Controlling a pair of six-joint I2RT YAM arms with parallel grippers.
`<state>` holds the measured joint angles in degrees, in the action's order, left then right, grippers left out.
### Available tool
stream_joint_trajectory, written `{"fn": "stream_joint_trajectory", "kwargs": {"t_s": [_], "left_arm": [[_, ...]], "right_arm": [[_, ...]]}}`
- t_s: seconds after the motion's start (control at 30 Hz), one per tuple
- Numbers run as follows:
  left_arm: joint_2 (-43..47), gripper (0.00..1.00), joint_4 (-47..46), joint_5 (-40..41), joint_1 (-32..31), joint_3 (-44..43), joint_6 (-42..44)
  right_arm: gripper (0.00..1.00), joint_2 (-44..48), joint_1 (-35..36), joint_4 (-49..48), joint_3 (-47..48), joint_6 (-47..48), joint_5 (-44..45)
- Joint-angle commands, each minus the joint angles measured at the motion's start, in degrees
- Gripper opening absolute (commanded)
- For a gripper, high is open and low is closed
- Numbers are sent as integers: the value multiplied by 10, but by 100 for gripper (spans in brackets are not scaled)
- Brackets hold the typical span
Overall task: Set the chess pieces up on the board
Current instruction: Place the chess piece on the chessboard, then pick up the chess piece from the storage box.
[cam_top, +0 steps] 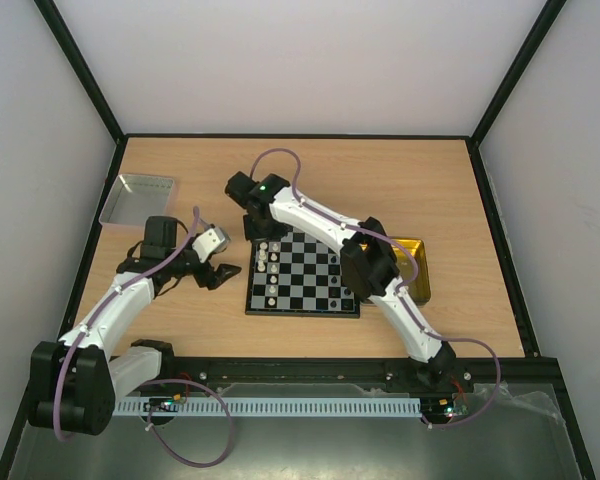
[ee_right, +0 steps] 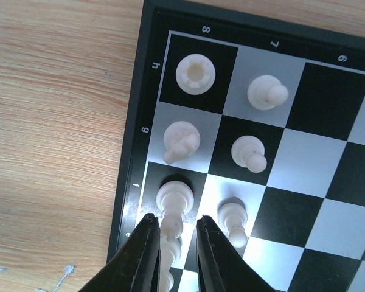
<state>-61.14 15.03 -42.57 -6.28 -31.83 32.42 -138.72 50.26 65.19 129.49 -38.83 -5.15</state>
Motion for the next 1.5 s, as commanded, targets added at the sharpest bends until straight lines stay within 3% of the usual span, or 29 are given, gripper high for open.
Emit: {"fn": "stream_joint_trajectory", "kwargs": {"t_s": [0.0,0.23,0.3,0.33,0.37,0.5,0.57,0.93,1.03,1.27,1.47], "left_arm": [[3,76,16,-27,4,-13,14],[-2,45,26,-34,-1,-20,20],[-6,24,27,-31,-4,-22,21],[-8,20,27,-30,-5,-23,20],[-9,24,28,-30,-7,-25,21],[-16,71,39,-16,-32,-41,22],[-17,82,45,-7,-53,-51,22],[-111,85,134,40,-191,-183,40],[-153,85,155,56,-233,-220,40],[-215,86,163,88,-310,-262,27],[-234,87,140,112,-347,-249,7]], "right_arm": [[17,41,-4,2,13,-5,17],[17,71,-6,7,-6,-3,36],[17,89,-8,0,-31,-4,42],[17,99,-8,-2,-44,-6,46],[17,111,-9,-6,-57,-7,51],[17,169,-16,-11,-125,-15,81],[17,218,-27,-24,-179,-21,92],[17,449,-143,-97,-500,-49,105],[26,502,-169,-116,-578,-56,85],[26,570,-194,-122,-679,-62,56],[26,617,-194,-138,-747,-77,36]]}}
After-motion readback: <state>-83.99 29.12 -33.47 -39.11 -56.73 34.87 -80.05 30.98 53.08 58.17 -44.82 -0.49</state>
